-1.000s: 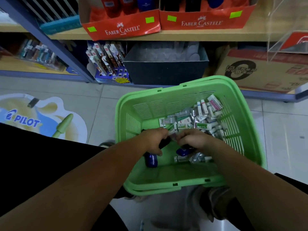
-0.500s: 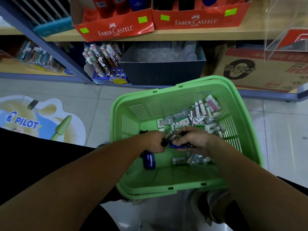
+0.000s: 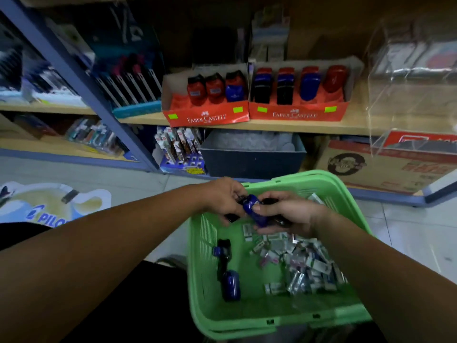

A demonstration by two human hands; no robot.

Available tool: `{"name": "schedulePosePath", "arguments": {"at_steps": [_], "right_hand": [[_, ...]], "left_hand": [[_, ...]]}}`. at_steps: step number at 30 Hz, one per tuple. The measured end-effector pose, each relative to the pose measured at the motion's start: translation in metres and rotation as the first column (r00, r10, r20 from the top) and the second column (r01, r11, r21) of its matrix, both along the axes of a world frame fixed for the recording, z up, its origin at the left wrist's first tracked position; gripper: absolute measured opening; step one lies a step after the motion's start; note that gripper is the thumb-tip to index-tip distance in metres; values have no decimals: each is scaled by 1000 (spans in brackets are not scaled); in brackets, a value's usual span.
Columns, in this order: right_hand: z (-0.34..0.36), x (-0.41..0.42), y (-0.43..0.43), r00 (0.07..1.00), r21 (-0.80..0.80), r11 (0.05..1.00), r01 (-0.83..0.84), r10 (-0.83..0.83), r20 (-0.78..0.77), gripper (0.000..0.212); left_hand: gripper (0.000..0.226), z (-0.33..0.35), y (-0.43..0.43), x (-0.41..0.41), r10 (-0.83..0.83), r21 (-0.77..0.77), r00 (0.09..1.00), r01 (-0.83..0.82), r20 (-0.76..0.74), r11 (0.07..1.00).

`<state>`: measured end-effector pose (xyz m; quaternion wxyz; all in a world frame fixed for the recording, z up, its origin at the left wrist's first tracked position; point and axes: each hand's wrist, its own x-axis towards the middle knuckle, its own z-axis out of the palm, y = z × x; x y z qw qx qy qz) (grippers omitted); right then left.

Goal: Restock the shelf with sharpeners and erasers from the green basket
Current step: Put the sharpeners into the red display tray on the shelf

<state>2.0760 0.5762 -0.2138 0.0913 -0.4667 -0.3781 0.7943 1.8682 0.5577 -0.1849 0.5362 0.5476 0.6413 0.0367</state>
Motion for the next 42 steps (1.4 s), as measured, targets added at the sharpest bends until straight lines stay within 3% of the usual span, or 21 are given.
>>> {"name": "schedulePosePath", "arguments": {"at_steps": [4, 7, 12, 18, 23, 26, 32, 42], "right_hand": [[68, 1, 37, 976, 265, 952, -154, 105, 189, 38], [121, 8, 62, 951, 431, 885, -178, 42, 306, 39], [183, 28, 95, 925, 522, 839, -152, -65, 375, 40], [176, 53, 115, 887, 644, 750, 149, -390, 248, 41], [181, 62, 131, 873, 663, 707, 246, -459, 166, 34], [179, 72, 136, 871, 681, 690, 246, -465, 156, 33], [172, 91, 145, 849, 661, 665, 347, -523, 80, 32], [171, 85, 147, 828, 636, 637, 436, -560, -6, 32]], "left_hand": [[36, 52, 16, -11, 47, 136, 994, -60, 97, 989], [44, 90, 32, -4, 87, 233, 976, -133, 201, 963], [43, 122, 57, 21, 145, 394, 954, -242, 261, 887], [31, 116, 93, 32, 235, 565, 944, -327, 231, 758], [41, 127, 134, 65, 208, 642, 952, -307, 227, 702], [37, 127, 155, 77, 168, 706, 973, -232, 160, 669], [38, 122, 176, 87, 34, 760, 990, 85, -140, 644], [28, 131, 183, 91, -31, 736, 969, 207, -246, 644]]}}
